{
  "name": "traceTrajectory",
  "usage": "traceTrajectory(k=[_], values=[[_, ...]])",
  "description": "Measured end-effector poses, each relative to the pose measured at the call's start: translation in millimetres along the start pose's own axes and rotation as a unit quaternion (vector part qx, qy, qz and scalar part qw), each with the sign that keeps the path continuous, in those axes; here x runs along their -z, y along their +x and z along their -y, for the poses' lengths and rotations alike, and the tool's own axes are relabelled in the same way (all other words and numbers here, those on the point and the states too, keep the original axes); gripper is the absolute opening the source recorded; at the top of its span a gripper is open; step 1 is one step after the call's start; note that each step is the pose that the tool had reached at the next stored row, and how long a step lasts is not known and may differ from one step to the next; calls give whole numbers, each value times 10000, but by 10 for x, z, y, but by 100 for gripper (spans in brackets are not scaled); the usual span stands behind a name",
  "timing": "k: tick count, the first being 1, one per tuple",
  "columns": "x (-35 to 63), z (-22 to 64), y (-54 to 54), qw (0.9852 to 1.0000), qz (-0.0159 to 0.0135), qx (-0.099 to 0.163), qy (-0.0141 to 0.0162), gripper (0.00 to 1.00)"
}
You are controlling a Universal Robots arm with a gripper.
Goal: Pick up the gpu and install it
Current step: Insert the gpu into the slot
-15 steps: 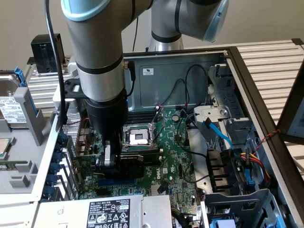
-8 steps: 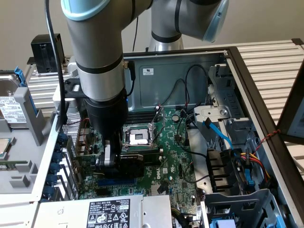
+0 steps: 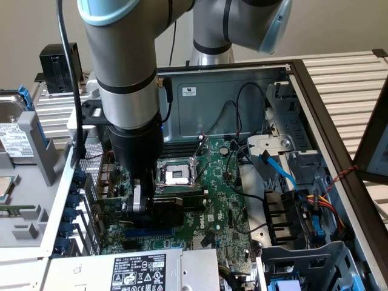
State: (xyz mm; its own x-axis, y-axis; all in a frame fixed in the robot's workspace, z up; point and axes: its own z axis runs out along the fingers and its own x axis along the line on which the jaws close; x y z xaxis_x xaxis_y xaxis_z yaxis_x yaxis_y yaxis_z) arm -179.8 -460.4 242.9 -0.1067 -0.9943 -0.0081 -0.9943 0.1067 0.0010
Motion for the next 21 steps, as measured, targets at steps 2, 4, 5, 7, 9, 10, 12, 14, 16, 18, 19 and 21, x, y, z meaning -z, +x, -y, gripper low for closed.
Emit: traceTrajectory(k=[2, 4, 5, 7, 9, 10, 12, 14, 16, 18, 19, 21], values=[[0, 0, 2, 10000, 0, -1, 0, 28], [-1, 1, 2, 10000, 0, 0, 1, 28], [-1, 1, 2, 10000, 1, 0, 1, 28], [-1, 1, 2, 10000, 1, 0, 1, 28], [-2, 1, 2, 10000, 0, 0, 1, 28], [-2, 1, 2, 10000, 0, 1, 1, 28], [-6, 0, 1, 10000, 0, 0, 3, 28], [-12, 0, 1, 10000, 2, 0, 8, 28], [-12, 0, 1, 10000, 1, 0, 8, 28], [-12, 0, 1, 10000, 1, 0, 9, 28], [-12, 0, 1, 10000, 1, 0, 9, 28], [-13, -1, 1, 10000, 3, 0, 9, 28]])
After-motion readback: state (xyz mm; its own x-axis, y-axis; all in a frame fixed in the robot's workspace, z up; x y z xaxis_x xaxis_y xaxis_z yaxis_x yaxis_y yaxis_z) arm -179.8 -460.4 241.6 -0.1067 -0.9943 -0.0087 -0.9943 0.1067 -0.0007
